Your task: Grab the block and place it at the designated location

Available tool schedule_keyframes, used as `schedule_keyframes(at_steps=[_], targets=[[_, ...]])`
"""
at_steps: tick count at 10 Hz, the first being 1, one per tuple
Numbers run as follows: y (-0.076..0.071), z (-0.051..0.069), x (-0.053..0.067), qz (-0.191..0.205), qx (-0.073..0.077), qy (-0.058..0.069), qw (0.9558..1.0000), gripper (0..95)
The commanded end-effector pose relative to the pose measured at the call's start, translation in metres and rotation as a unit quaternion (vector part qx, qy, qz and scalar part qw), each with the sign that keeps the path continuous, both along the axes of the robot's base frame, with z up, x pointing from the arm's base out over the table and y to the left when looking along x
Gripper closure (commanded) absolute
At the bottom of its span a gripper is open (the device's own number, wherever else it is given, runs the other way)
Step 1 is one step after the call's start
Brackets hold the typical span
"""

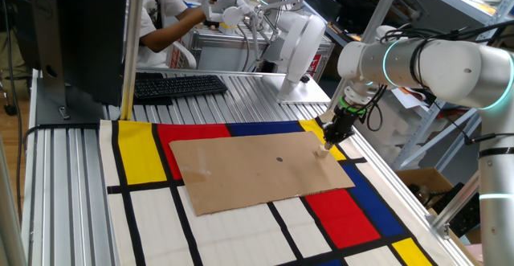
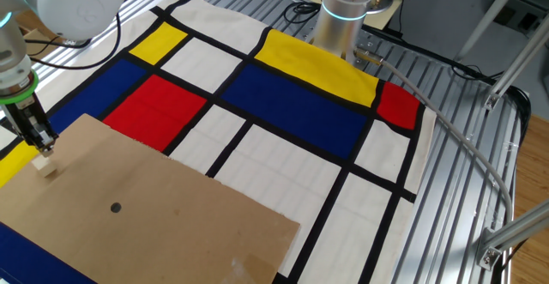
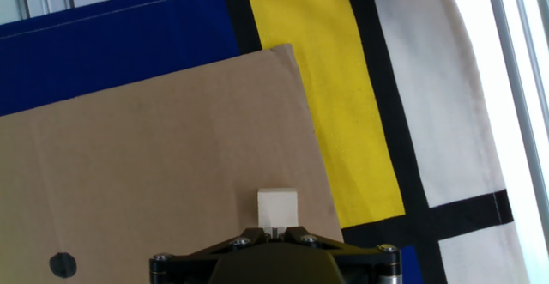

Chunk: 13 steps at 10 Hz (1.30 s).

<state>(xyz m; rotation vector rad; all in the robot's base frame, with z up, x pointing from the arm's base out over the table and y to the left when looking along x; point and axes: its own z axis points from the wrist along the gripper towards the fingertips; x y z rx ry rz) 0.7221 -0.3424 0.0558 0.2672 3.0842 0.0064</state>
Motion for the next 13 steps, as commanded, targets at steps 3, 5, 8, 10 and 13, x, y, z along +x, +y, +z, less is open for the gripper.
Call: schedule_keyframes(at_steps=[3,5,8,10,13], targets=[[-0.0013,0.0002,0.0003,0.006,0.001,0.001,1.0,95.0],[-0.0009,0.0,0.0005,0.006,0.0,0.0,1.0,95.0],[-0.0004,0.001,0.0007,0.011,-0.001,0.001,0.9999,95.0],[0.0002,0.0007,0.001,0.014,0.0,0.0,0.9999,95.0],[0.0017,0.0028,0.0017,0.017,-0.001,0.0,0.9998,95.0]])
